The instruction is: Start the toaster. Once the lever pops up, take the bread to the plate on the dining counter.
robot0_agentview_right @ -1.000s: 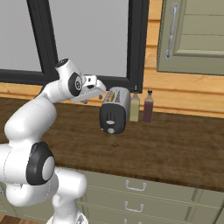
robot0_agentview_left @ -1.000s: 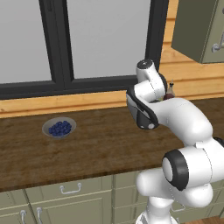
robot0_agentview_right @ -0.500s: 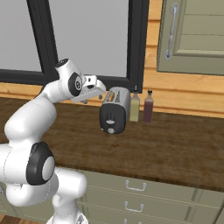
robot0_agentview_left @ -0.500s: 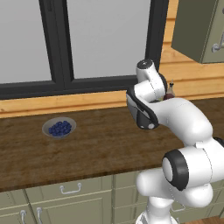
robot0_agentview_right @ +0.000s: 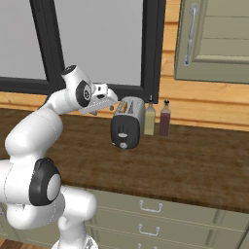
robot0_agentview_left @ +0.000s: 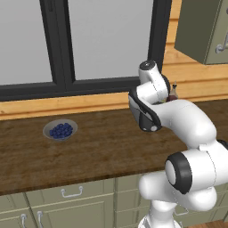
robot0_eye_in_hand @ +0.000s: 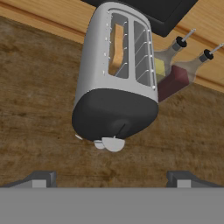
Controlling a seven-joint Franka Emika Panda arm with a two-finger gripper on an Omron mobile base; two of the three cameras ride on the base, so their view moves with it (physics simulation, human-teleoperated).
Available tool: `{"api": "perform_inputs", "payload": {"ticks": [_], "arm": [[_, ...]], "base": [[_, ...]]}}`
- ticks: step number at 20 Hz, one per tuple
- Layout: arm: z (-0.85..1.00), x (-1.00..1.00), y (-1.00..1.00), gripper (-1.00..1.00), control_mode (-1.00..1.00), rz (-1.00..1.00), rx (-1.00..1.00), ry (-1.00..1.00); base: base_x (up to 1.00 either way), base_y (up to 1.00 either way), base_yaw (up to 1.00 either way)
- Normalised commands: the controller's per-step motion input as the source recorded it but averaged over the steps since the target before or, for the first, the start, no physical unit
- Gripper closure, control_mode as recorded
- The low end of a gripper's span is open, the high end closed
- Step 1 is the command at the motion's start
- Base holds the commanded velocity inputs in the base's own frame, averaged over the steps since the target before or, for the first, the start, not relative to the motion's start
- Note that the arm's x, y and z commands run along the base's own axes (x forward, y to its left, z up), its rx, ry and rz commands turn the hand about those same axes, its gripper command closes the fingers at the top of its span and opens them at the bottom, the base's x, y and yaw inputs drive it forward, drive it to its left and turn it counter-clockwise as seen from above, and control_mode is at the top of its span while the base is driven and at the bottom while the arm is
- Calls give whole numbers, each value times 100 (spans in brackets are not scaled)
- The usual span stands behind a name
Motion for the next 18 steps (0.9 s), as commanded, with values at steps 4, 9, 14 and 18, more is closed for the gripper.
{"api": "perform_inputs", "payload": {"ticks": [4, 9, 14, 18], "arm": [[0, 0, 0, -100, -100, 0, 0, 0], [0, 0, 0, -100, -100, 0, 0, 0], [0, 0, 0, -100, -100, 0, 0, 0], [0, 0, 0, -100, -100, 0, 0, 0]], "base": [[0, 0, 0], [0, 0, 0], [0, 0, 0], [0, 0, 0]]}}
